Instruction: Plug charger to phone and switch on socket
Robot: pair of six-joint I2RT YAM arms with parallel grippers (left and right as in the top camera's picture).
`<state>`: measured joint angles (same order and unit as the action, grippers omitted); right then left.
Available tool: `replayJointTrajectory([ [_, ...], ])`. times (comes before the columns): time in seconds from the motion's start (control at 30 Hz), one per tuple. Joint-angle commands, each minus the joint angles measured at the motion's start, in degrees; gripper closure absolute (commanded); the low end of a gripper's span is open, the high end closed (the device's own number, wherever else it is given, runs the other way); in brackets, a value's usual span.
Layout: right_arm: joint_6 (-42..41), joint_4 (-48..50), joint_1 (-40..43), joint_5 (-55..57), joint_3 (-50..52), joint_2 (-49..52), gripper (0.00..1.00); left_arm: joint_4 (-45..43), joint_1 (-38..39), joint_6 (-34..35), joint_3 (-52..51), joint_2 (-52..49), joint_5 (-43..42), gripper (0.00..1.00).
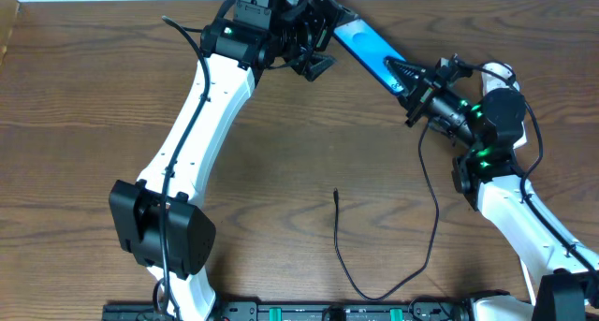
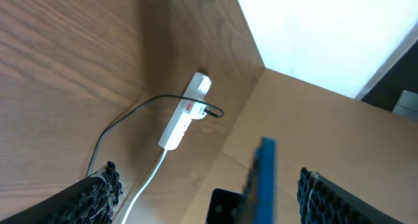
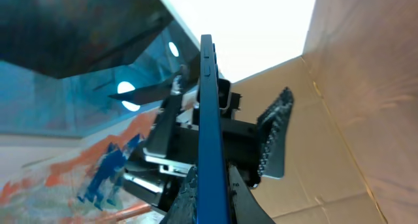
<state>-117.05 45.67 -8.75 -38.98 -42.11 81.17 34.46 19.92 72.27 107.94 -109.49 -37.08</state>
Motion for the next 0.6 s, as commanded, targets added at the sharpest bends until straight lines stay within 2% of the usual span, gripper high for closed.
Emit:
replayJointTrajectory([
  [0.0, -0.50, 3.06, -0.72, 2.10, -0.96, -0.22, 0.98, -0.87, -0.15, 1.03, 0.31, 0.79, 0.68, 0.12],
  [0.4, -0.50, 4.33, -1.53, 2.45, -0.96, -0.22, 0.98, -6.16, 2.10, 1.53, 0.28, 0.79, 0.24, 0.13],
  [0.57, -0.50, 4.50, -1.53, 2.49, -0.96, -0.22, 0.99, -8.59, 3.06, 0.66, 0.28, 0.79, 0.26, 0.18],
])
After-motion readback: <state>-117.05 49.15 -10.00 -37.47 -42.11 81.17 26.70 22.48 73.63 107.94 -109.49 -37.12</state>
